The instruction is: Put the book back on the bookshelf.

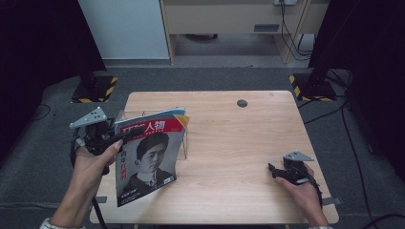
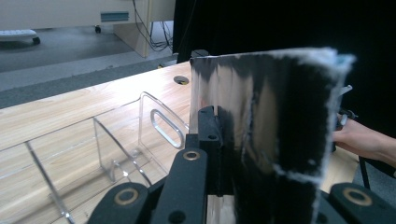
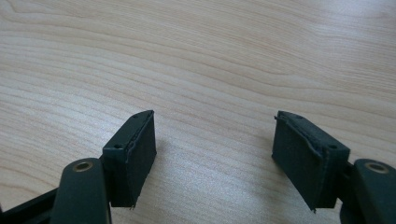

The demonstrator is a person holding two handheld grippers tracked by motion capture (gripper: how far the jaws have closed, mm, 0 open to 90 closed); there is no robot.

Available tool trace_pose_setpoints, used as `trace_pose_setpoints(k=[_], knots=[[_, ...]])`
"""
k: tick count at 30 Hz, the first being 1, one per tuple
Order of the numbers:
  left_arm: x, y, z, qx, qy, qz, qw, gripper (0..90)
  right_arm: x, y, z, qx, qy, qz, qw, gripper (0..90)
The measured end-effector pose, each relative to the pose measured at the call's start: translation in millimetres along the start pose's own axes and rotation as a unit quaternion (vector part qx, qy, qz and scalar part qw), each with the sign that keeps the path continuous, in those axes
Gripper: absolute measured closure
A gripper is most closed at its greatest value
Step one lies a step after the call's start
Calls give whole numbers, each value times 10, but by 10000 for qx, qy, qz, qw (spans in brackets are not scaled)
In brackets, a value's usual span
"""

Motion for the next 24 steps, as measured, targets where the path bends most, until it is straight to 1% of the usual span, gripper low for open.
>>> trace_pose_setpoints(k=[18,24], knots=[[13,-178,-97,-155,-86,107,9998,865,0,0,1,-1,0,1,10000,303],[22,-214,-131,-185,-123,123,9997,865,-1,0,0,-4,8,-2,10000,302]])
Point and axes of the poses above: each handheld gripper's, and its own axes: y roughly forward along the jaws, x roughly out of its underside, z roughly to its right, the point moved 1 cm from there along y, roughly forward along the jaws, and after that the axes turned 9 degrees about -z, right-handed, at the moved point
